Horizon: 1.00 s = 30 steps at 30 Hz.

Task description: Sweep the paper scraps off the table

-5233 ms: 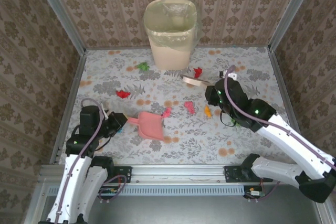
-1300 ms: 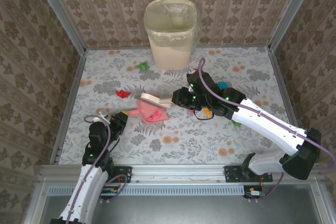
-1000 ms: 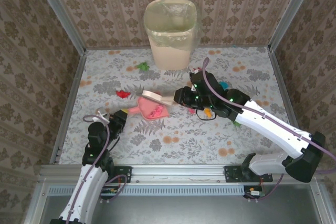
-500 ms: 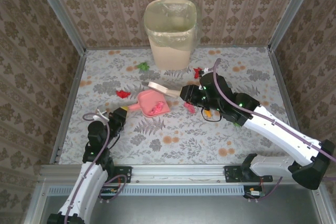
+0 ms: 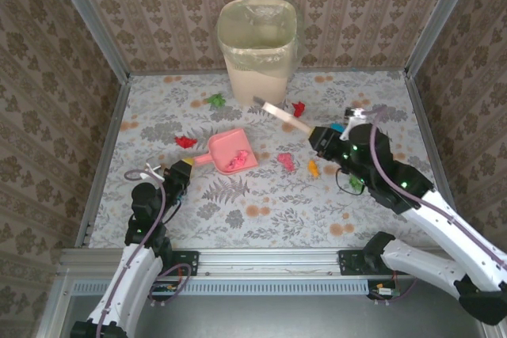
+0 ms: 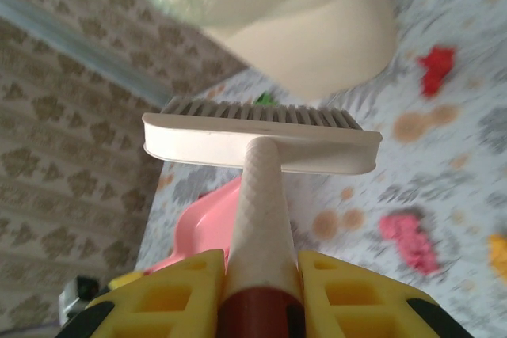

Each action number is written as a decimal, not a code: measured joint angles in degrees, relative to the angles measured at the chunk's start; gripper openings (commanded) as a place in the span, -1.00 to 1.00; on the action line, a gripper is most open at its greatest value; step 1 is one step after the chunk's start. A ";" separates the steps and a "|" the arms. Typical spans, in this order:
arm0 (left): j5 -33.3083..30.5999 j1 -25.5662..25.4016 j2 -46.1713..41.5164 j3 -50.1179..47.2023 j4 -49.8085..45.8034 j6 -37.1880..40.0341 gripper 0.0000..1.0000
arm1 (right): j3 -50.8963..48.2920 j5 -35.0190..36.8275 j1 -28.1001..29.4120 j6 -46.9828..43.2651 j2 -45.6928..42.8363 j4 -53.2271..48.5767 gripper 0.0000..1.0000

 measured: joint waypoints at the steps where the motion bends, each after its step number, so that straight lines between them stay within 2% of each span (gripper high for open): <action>1: 0.02 0.00 0.00 0.00 0.09 -0.07 -1.00 | -1.46 0.81 -1.27 -1.05 -1.88 0.13 -1.00; 6: 0.02 0.00 0.00 0.00 0.44 -0.26 -1.00 | -9.05 6.03 -4.44 -5.73 -9.66 0.50 -1.00; 13: 0.00 0.00 0.48 0.00 0.46 -0.68 -1.00 | -20.61 11.65 -4.55 -11.45 -17.20 4.52 -1.00; 21: -0.02 -0.13 2.45 1.40 0.44 -1.09 -1.00 | -27.89 13.14 -4.68 -15.67 -17.55 11.91 -1.00; 30: 0.00 -0.37 7.82 9.49 0.90 -1.20 -1.00 | -34.51 12.94 -4.68 -19.26 -14.95 21.75 -1.00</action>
